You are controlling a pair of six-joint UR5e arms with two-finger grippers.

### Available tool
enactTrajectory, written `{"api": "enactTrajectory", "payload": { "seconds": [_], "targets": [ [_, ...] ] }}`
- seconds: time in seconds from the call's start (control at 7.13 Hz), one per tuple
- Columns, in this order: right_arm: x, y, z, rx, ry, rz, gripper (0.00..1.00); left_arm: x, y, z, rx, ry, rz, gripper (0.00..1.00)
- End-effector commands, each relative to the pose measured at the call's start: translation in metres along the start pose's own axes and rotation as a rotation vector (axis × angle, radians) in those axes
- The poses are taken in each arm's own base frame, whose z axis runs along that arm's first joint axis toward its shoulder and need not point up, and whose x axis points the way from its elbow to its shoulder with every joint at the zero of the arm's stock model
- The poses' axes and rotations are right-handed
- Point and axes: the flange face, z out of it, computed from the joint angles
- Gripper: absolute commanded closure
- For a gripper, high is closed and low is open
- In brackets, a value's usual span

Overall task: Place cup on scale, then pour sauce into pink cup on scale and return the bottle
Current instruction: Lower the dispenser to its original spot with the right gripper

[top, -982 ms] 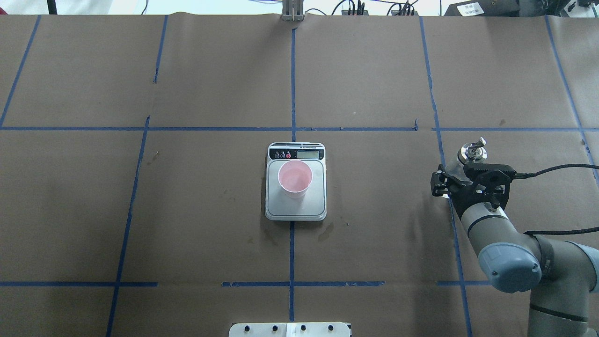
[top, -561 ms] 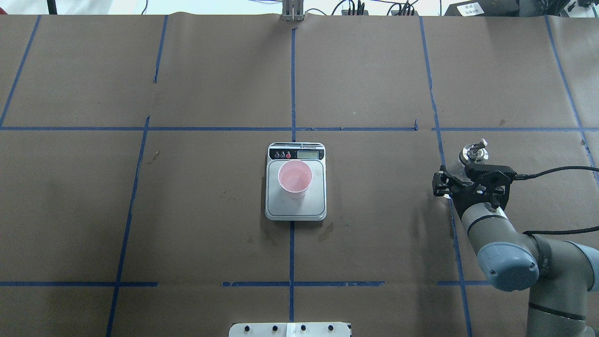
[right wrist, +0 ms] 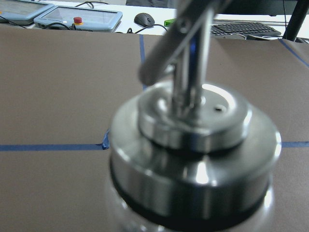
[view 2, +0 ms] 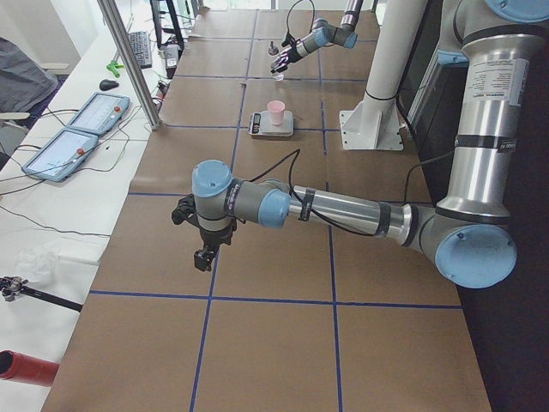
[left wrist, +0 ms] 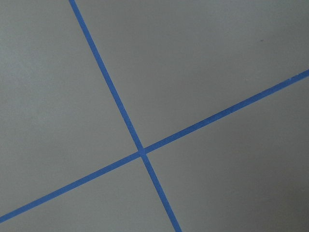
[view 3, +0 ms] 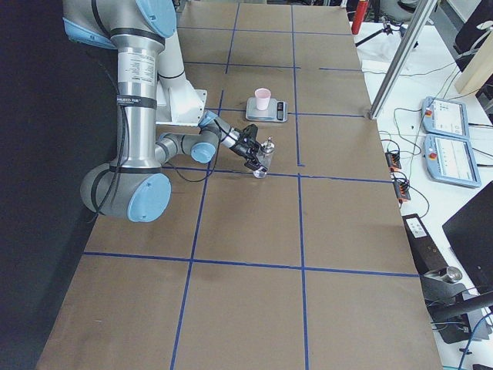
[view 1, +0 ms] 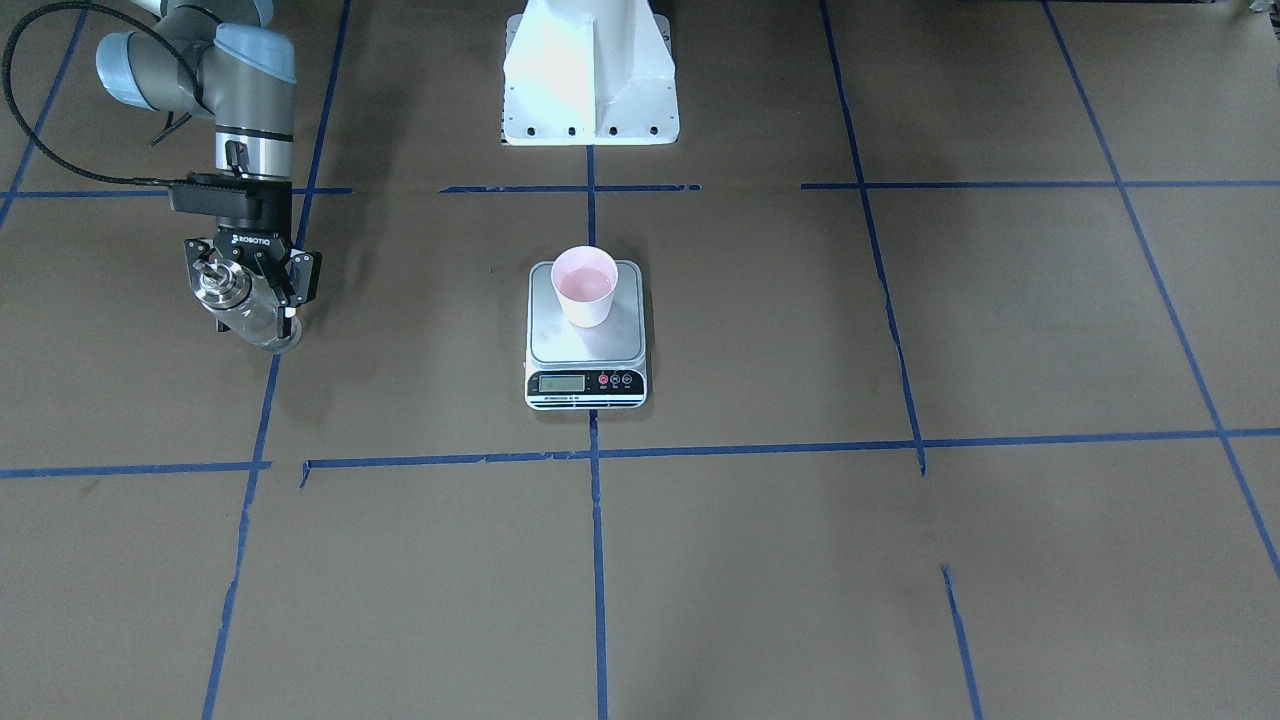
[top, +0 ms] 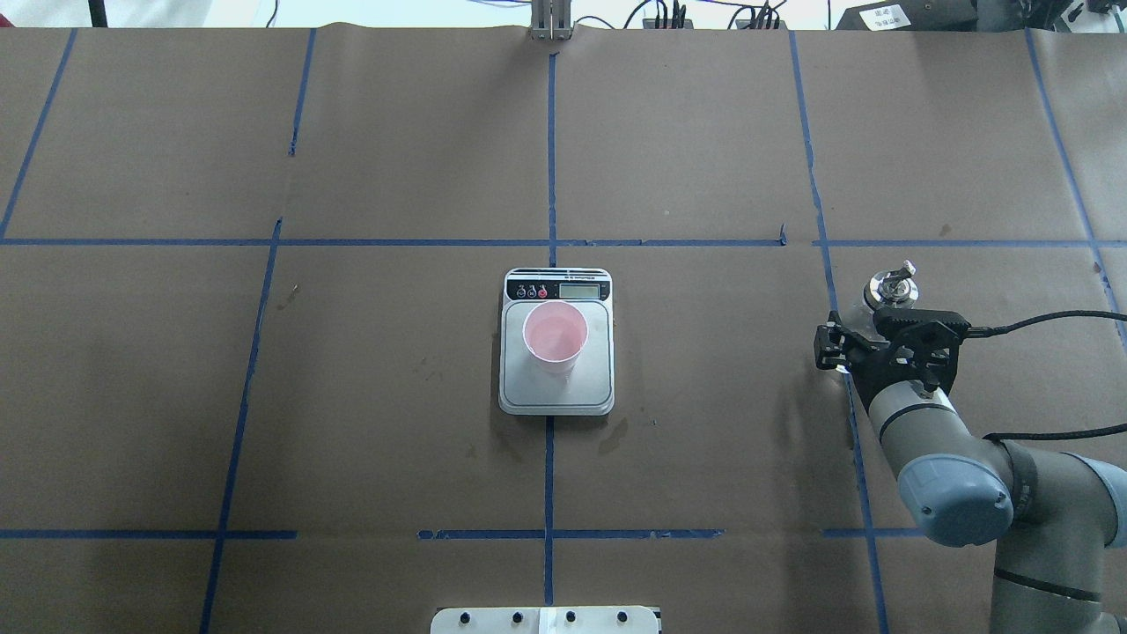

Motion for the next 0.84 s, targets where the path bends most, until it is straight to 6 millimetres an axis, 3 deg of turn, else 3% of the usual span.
{"api": "enactTrajectory", "payload": {
  "seconds": [0.0, 0.42, 0.7],
  "targets": [
    [-0.001, -0.001, -0.001, 0.0, -0.003, 0.003, 0.05, 0.0, -0.003, -0.001, 0.002, -0.001, 0.002, 0.0],
    [-0.004, -0.005, -0.006, -0.003, -0.013, 0.011, 0.01, -0.001, -0.003, 0.0, 0.001, 0.0, 0.001, 0.0],
    [-0.01, -0.015, -0.024, -0.103, -0.059, 0.041, 0.01, 0.0, -0.004, -0.001, 0.002, -0.001, 0.002, 0.0]
  ]
}}
